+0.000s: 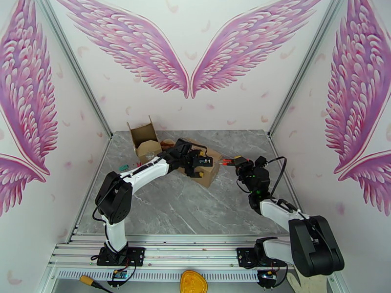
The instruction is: Unpack the express box
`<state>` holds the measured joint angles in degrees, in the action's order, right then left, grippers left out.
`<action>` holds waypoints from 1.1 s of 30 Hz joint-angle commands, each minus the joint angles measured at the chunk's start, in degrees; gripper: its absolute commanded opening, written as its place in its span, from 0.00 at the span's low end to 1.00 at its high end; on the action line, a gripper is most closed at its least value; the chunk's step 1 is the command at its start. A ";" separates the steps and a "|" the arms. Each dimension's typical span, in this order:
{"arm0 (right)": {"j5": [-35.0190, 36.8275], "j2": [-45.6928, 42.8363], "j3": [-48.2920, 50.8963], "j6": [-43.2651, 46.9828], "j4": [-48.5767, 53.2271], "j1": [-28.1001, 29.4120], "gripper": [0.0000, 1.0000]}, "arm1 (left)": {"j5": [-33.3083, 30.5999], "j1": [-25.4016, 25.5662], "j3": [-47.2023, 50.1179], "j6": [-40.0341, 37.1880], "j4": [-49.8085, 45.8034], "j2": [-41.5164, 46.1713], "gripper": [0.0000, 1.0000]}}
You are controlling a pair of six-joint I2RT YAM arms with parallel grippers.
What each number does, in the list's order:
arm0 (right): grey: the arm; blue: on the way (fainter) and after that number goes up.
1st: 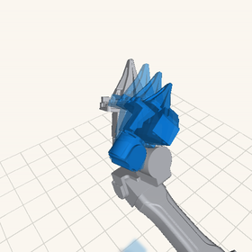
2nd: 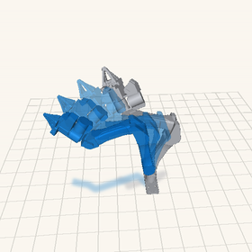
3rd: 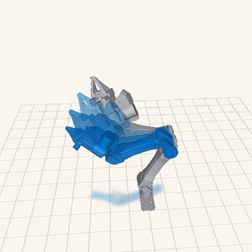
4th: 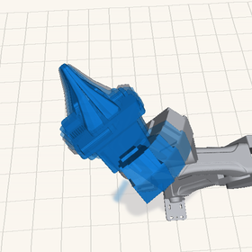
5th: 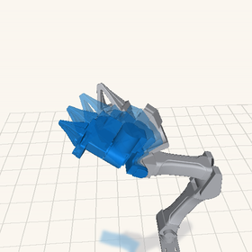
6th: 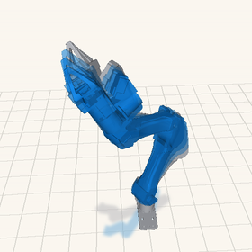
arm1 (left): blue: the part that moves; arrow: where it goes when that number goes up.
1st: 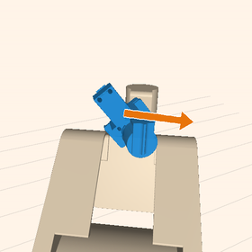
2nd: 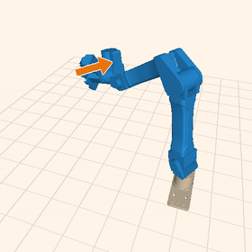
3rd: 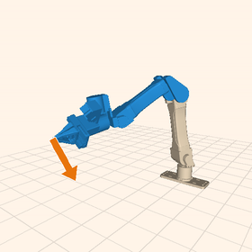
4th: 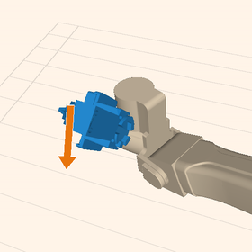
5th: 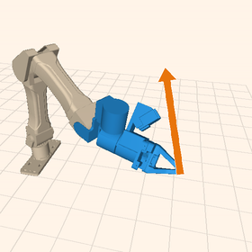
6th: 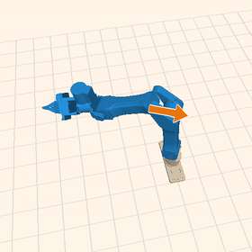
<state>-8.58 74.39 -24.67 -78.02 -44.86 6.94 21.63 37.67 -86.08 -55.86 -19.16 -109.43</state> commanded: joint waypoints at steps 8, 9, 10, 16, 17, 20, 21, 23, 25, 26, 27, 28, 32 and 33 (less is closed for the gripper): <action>-5.18 1.08 -0.72 -1.97 0.37 4.91 0.00 | -0.30 0.82 -3.21 3.28 1.45 -3.24 0.74; -5.42 1.52 -0.96 -2.37 0.42 5.30 0.00 | -0.26 0.83 -3.42 3.43 1.48 -3.33 0.73; -5.96 2.22 -1.00 -2.94 -0.02 5.58 0.00 | -0.14 0.89 -3.45 3.52 1.60 -3.34 0.72; -9.46 4.97 -1.60 -5.14 -2.07 8.14 0.00 | -0.62 0.94 -3.39 3.88 2.58 -3.47 0.69; -10.41 5.27 -1.57 -5.26 -2.33 8.18 0.00 | -0.58 0.91 -3.50 3.88 2.70 -3.46 0.69; -12.64 5.10 -1.44 -5.50 -2.98 8.28 0.00 | -0.82 0.88 -3.89 3.80 2.71 -3.67 0.69; -13.58 4.81 -1.82 -5.14 -2.15 8.32 0.00 | -0.85 0.86 -3.90 3.66 2.70 -3.69 0.69; -16.64 4.91 -2.82 -4.28 -0.60 8.28 0.00 | -0.72 0.66 -4.25 3.32 2.52 -3.69 0.69; -20.77 5.25 -4.47 -3.20 2.03 8.17 0.00 | -0.47 0.43 -4.76 2.48 1.88 -3.68 0.69; -22.04 5.09 -4.98 -2.60 3.76 8.18 0.00 | -0.14 0.18 -5.09 2.01 1.41 -3.73 0.68; -23.92 4.89 -5.60 -1.64 6.02 8.08 0.00 | 0.44 -0.16 -5.48 1.72 0.79 -3.60 0.69; -25.89 4.67 -6.56 -0.04 9.02 7.86 0.00 | 1.39 -0.60 -5.72 1.39 0.21 -3.38 0.69; -33.38 4.95 -9.38 3.77 17.57 6.34 0.00 | 3.89 -1.93 -6.33 -0.61 -1.78 -2.73 0.69; -34.81 4.98 -9.70 4.17 18.60 5.50 0.00 | 4.23 -2.07 -6.35 -1.35 -2.32 -2.59 0.69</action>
<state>-17.65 79.11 -33.08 -76.79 -35.38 9.74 23.11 35.44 -89.41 -57.41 -26.30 -110.63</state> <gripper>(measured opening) 0.203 0.689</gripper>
